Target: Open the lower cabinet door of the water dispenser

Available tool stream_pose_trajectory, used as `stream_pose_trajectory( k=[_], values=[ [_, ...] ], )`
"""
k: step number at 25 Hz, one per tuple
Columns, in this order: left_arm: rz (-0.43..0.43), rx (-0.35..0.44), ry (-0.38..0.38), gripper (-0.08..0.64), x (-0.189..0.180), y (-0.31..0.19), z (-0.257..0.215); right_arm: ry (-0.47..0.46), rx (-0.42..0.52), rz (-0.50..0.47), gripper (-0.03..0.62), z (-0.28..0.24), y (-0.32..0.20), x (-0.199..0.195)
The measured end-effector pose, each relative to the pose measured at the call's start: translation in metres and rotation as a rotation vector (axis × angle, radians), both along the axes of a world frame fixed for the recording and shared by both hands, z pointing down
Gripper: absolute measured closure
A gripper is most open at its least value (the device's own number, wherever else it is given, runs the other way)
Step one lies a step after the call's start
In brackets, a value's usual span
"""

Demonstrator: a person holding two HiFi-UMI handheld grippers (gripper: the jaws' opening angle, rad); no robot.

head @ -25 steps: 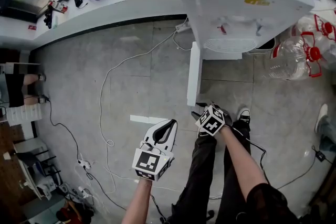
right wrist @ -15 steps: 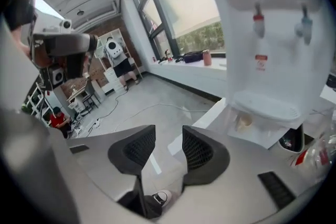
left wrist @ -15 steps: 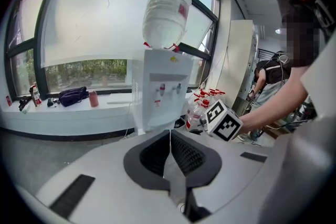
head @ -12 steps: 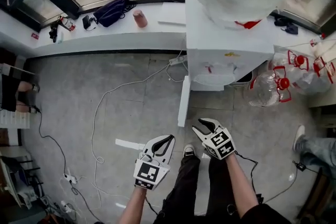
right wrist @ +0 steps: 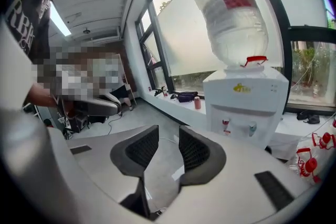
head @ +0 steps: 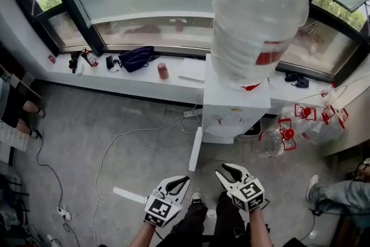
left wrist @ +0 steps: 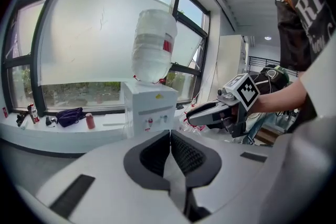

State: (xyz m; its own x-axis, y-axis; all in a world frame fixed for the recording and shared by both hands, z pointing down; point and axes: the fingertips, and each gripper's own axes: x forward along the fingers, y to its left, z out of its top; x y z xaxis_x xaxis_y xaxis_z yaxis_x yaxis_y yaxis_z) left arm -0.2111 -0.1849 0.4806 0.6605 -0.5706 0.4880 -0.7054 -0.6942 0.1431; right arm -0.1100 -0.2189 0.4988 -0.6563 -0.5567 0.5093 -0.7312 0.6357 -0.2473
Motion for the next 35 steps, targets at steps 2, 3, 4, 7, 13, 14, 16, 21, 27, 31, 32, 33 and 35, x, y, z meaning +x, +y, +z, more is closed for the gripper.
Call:
stream_pose_trajectory(
  k=[2, 3, 4, 7, 13, 14, 16, 21, 27, 31, 32, 33, 35],
  values=[
    [0.002, 0.02, 0.01, 0.54, 0.002, 0.007, -0.021, -0.016, 0.021, 0.017, 0.462, -0.026, 0.01, 0.001],
    [0.001, 0.028, 0.019, 0.54, 0.003, 0.01, -0.031, -0.022, 0.031, 0.027, 0.465, -0.038, 0.015, 0.002],
    [0.002, 0.035, 0.029, 0.54, 0.004, 0.014, -0.041, -0.027, 0.04, 0.035, 0.465, -0.048, 0.02, 0.003],
    [0.013, 0.053, 0.056, 0.54, 0.011, 0.027, -0.064, -0.041, 0.068, 0.065, 0.465, -0.079, 0.036, 0.007],
    [0.048, 0.06, 0.072, 0.54, 0.02, 0.057, -0.083, -0.048, 0.099, 0.058, 0.465, -0.112, 0.062, 0.011],
    [0.052, 0.055, 0.072, 0.54, 0.022, 0.062, -0.082, -0.046, 0.097, 0.05, 0.465, -0.112, 0.067, 0.012],
    [0.053, 0.048, 0.07, 0.54, 0.024, 0.07, -0.083, -0.043, 0.095, 0.04, 0.465, -0.112, 0.075, 0.014],
    [0.009, 0.064, 0.06, 0.54, 0.028, 0.087, -0.094, -0.033, 0.092, -0.006, 0.466, -0.114, 0.102, 0.026],
    [-0.07, 0.108, 0.04, 0.54, 0.053, 0.117, -0.112, -0.051, 0.132, -0.057, 0.468, -0.127, 0.148, 0.06],
    [-0.123, 0.117, 0.049, 0.54, 0.087, 0.156, -0.121, -0.069, 0.157, -0.084, 0.479, -0.136, 0.184, 0.09],
    [-0.132, 0.118, 0.05, 0.54, 0.096, 0.167, -0.122, -0.074, 0.167, -0.091, 0.48, -0.138, 0.193, 0.096],
    [-0.141, 0.118, 0.051, 0.54, 0.104, 0.179, -0.123, -0.08, 0.177, -0.095, 0.483, -0.14, 0.203, 0.103],
    [-0.154, 0.121, 0.053, 0.54, 0.122, 0.203, -0.125, -0.1, 0.197, -0.101, 0.5, -0.145, 0.221, 0.115]
  ],
)
